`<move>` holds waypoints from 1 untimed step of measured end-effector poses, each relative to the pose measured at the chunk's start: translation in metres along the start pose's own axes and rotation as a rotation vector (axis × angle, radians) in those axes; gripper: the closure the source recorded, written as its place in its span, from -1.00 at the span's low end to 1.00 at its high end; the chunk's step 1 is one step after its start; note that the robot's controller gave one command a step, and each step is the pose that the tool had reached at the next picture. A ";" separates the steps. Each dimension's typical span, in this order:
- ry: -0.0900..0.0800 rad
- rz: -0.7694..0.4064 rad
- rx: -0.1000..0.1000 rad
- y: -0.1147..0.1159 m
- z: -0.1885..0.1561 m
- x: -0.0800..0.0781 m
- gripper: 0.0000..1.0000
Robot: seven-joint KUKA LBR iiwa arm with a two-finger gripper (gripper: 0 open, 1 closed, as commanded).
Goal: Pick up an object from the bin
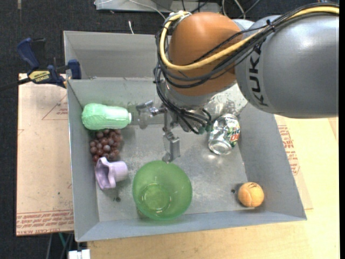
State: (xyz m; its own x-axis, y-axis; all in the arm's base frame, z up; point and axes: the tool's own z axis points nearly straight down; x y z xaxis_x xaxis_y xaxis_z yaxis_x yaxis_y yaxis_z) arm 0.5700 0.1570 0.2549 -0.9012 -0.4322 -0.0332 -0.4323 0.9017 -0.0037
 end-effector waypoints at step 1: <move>0.017 -0.151 -0.007 0.027 0.093 -0.030 -1.00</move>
Offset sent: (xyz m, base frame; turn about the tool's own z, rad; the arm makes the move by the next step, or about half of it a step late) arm -0.0138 0.0124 0.0506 -0.0415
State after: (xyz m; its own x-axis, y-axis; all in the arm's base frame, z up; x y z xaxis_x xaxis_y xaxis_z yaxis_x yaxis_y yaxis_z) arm 0.5882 0.1950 0.1627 -0.8263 -0.5630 -0.0162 -0.5631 0.8264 -0.0006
